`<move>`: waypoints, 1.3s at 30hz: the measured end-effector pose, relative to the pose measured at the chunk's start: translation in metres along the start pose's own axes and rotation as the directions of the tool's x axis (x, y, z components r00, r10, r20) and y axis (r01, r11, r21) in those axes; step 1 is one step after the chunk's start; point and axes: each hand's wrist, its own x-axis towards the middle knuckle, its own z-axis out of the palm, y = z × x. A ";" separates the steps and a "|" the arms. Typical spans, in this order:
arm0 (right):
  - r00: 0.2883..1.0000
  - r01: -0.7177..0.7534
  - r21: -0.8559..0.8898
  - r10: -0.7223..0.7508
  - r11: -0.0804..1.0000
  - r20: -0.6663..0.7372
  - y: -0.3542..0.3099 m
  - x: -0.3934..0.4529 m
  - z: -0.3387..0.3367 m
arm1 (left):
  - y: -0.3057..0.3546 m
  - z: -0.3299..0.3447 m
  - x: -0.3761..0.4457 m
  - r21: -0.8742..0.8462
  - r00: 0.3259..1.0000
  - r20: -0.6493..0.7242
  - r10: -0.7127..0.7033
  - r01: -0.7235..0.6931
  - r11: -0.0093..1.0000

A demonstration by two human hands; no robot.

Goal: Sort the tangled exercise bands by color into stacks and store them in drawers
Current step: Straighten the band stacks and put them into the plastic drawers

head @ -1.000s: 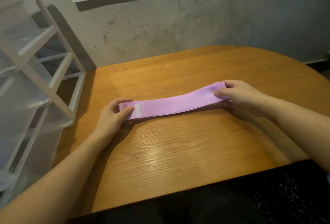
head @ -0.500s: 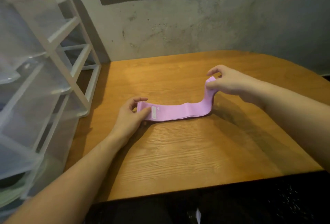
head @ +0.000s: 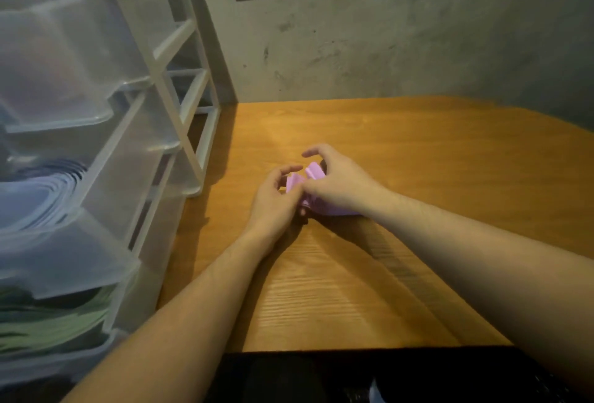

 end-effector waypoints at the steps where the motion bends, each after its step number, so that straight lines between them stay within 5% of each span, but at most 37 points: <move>1: 1.000 -0.004 -0.008 0.003 1.000 -0.003 0.000 0.000 0.003 | 0.001 0.001 0.000 -0.047 1.000 0.002 -0.016 0.016 0.999; 6: 1.000 -0.013 -0.042 0.013 0.999 -0.002 -0.003 -0.003 0.006 | 0.000 0.003 0.001 -0.141 0.998 -0.011 -0.066 0.064 0.988; 12: 0.998 0.034 0.199 -0.044 0.979 0.049 0.006 -0.015 0.000 | 0.007 0.003 -0.007 -0.195 0.998 0.037 -0.050 0.056 0.979; 17: 0.987 0.135 0.187 -0.148 0.973 0.057 0.024 -0.027 -0.011 | -0.004 0.003 -0.004 0.143 0.997 0.020 0.080 -0.082 0.986; 20: 0.979 0.205 0.038 -0.203 0.978 -0.032 0.046 -0.031 -0.019 | -0.003 0.003 -0.007 0.196 0.991 0.072 0.116 -0.128 0.972; 24: 0.989 0.036 -0.209 -0.065 0.977 -0.134 0.085 -0.033 -0.034 | -0.003 0.003 -0.010 0.217 0.984 0.085 0.154 -0.169 0.961; 26: 0.995 -0.083 -0.188 0.072 0.979 -0.063 0.098 -0.035 -0.041 | -0.003 0.003 -0.010 0.240 0.978 0.100 0.183 -0.202 0.949; 31: 0.995 -0.100 -0.033 0.100 0.994 0.016 0.107 -0.039 -0.050 | -0.004 0.004 -0.011 0.329 0.947 0.149 0.286 -0.320 0.888; 35: 0.999 -0.025 0.171 0.020 0.985 0.031 0.106 -0.052 -0.050 | -0.007 0.002 -0.015 0.412 0.923 0.187 0.336 -0.384 0.826; 39: 0.995 0.099 0.110 -0.096 0.989 -0.025 0.106 -0.065 -0.049 | -0.009 -0.005 -0.022 0.506 0.876 0.307 0.371 -0.480 0.717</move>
